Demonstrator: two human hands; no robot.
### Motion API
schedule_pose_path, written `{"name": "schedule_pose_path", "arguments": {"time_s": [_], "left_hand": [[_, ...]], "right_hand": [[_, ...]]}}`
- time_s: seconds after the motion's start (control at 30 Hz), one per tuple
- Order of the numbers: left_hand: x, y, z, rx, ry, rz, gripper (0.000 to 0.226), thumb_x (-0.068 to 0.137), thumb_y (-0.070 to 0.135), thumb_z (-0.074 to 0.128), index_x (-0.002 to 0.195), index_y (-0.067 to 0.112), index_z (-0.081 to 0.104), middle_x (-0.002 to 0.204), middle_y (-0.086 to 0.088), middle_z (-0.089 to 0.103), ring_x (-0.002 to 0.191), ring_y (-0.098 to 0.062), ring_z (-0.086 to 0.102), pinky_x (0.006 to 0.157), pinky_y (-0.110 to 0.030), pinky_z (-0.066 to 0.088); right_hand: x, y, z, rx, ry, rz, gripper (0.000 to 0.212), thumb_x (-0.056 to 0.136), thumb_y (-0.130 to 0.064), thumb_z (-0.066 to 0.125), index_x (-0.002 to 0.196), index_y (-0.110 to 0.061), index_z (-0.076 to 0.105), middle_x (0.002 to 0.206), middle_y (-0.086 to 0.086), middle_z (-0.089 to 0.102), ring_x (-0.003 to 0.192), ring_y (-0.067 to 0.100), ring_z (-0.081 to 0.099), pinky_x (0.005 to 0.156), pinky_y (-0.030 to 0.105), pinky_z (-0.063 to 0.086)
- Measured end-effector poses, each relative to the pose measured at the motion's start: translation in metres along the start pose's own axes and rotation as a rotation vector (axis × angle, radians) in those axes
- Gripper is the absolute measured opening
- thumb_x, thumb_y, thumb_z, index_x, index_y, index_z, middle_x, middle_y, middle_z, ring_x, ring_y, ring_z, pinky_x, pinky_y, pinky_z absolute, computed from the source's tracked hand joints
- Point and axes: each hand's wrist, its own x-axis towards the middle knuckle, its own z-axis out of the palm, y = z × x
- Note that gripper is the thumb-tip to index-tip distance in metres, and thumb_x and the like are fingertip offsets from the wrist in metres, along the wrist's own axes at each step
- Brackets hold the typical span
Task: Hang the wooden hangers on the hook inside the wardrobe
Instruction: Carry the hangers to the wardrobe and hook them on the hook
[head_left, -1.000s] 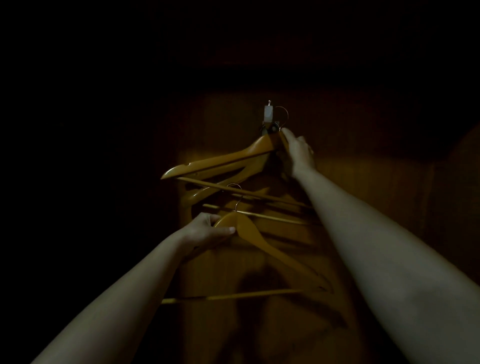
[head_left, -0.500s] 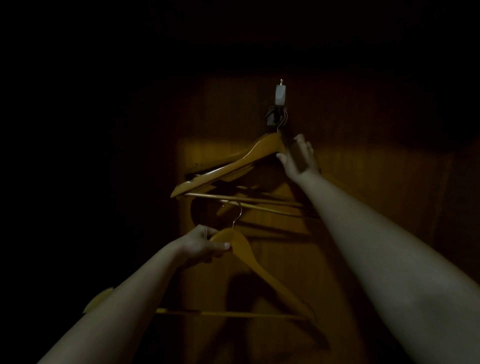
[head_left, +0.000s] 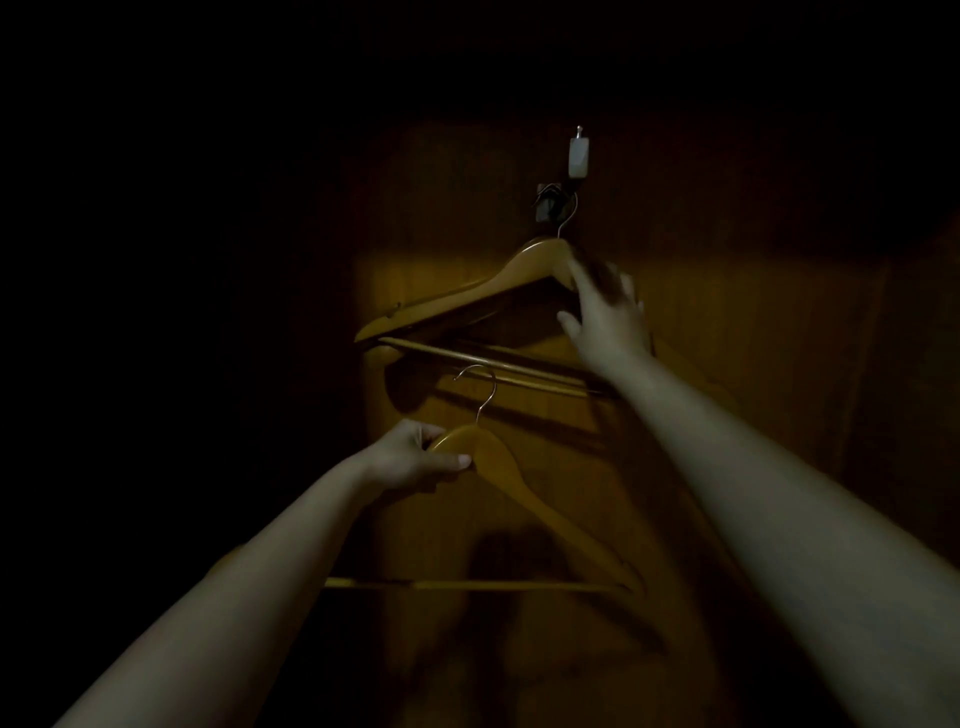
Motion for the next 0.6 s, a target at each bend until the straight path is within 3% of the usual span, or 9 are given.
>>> {"name": "schedule_pose_path", "arguments": {"time_s": [0.13,0.23,0.33,0.47,0.6], "left_hand": [[-0.015,0.017,-0.004,-0.017,-0.004,0.078,0.010,0.087,0.020,0.062,0.095,0.015,0.064,0.086,-0.003,0.062,0.073,-0.010,0.058,0.059,-0.017,0.046],[-0.023,0.032,-0.001,0.000,0.003,0.123,0.012,0.086,0.022,0.062,0.097,0.017,0.065,0.088,-0.001,0.063,0.076,-0.009,0.060,0.061,-0.018,0.048],[-0.028,0.051,0.003,0.003,-0.032,0.166,0.012,0.086,0.023,0.062,0.097,0.019,0.064,0.090,0.000,0.064,0.078,-0.009,0.060,0.064,-0.020,0.048],[-0.030,0.081,0.010,0.003,-0.087,0.244,0.019,0.086,0.025,0.062,0.105,0.023,0.064,0.098,0.003,0.065,0.087,-0.010,0.063,0.070,-0.023,0.051],[-0.026,0.106,0.020,0.008,-0.121,0.295,0.028,0.087,0.027,0.060,0.113,0.018,0.061,0.101,0.001,0.065,0.086,-0.010,0.064,0.064,-0.019,0.050]], "right_hand": [[-0.053,0.002,0.000,0.115,-0.163,-0.101,0.047,0.093,-0.030,0.050,0.138,-0.021,0.040,0.143,0.005,0.039,0.134,0.025,0.033,0.109,0.042,0.032],[-0.090,0.000,-0.007,0.240,-0.342,-0.182,0.054,0.091,-0.034,0.054,0.141,-0.024,0.036,0.144,-0.001,0.038,0.134,0.018,0.035,0.110,0.037,0.033],[-0.113,-0.005,-0.018,0.215,-0.391,-0.205,0.070,0.087,-0.033,0.061,0.146,-0.028,0.024,0.150,-0.005,0.029,0.138,0.016,0.028,0.109,0.031,0.029],[-0.120,-0.006,-0.026,0.200,-0.287,-0.244,0.085,0.082,-0.030,0.068,0.148,-0.032,0.013,0.149,-0.006,0.028,0.135,0.016,0.033,0.109,0.036,0.035],[-0.116,0.004,-0.038,0.299,-0.139,-0.260,0.083,0.083,-0.019,0.068,0.147,-0.028,0.016,0.145,-0.002,0.034,0.128,0.011,0.038,0.101,0.017,0.033]]}}
